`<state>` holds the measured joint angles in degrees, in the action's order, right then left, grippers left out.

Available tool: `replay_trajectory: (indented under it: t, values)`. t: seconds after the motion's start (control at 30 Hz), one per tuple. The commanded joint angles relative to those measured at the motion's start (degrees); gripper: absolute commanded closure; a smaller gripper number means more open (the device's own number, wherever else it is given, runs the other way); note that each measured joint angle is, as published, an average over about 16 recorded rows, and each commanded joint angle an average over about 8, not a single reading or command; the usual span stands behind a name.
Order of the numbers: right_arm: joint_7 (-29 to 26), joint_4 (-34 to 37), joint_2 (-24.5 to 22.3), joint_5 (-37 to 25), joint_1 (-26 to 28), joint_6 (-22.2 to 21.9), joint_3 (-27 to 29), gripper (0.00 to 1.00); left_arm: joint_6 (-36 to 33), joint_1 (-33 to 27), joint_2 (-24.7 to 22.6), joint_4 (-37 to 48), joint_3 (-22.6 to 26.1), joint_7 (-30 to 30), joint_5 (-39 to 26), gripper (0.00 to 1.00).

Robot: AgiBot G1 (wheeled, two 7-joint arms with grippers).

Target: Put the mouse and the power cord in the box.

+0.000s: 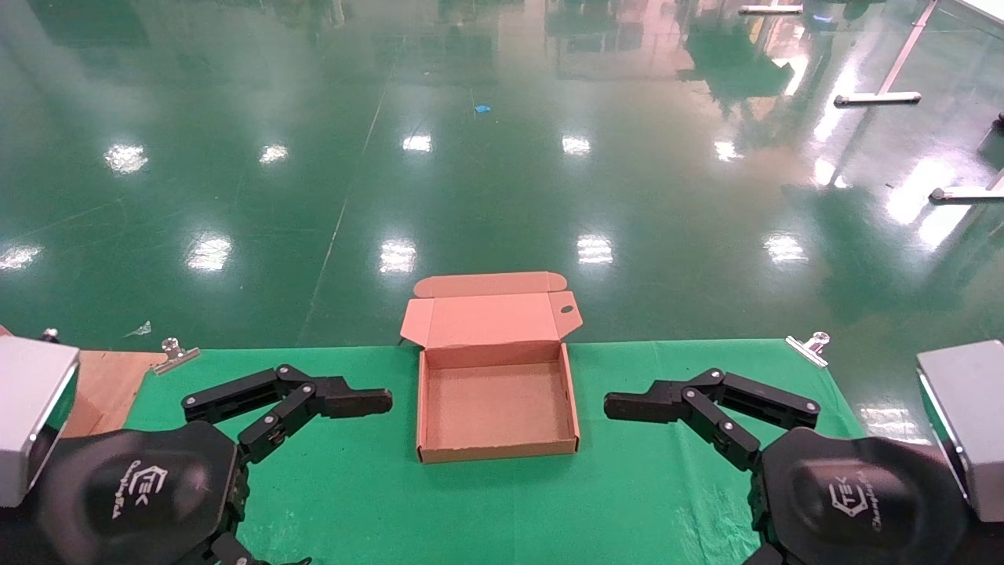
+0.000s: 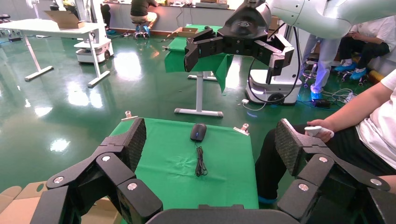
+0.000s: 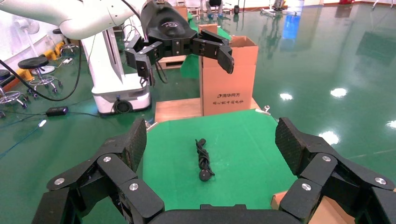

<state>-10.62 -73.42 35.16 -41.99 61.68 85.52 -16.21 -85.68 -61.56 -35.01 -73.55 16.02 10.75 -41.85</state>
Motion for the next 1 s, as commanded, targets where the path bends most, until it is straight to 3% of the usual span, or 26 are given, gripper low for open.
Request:
replay_trajectory:
  t: [0.03, 1.0]
  values:
    - [0.00, 0.00, 0.00, 0.00, 0.00, 0.00, 0.00, 0.00, 0.00, 0.00, 0.00, 0.00, 0.00, 0.00, 0.00, 0.00]
    - [0.00, 0.00, 0.00, 0.00, 0.00, 0.00, 0.00, 0.00, 0.00, 0.00, 0.00, 0.00, 0.00, 0.00, 0.00, 0.00]
